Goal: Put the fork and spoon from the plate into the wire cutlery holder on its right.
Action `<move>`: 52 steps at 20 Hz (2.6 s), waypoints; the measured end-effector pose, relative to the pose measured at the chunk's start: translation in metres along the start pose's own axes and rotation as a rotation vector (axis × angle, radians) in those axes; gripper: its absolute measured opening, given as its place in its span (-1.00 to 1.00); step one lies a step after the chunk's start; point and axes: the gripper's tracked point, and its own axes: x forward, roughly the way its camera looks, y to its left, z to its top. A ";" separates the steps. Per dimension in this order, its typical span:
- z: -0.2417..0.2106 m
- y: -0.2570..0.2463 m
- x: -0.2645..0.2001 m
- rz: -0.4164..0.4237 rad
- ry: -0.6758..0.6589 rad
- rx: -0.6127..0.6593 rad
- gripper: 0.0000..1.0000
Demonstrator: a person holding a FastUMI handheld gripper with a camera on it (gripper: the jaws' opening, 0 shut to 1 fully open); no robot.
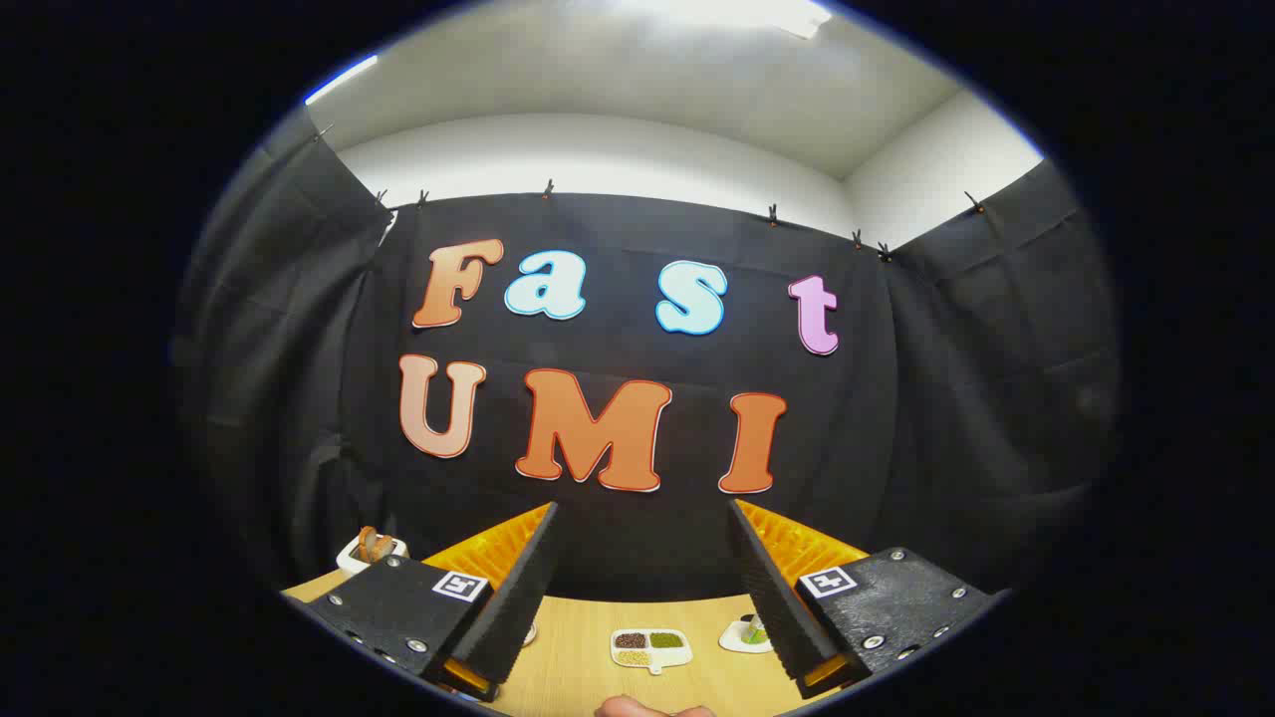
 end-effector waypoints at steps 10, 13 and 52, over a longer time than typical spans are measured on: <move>0.009 0.034 -0.002 0.100 -0.062 -0.023 0.95; 0.004 0.038 0.002 0.110 -0.047 -0.041 0.96; -0.413 0.261 -0.094 0.430 1.505 -0.024 0.60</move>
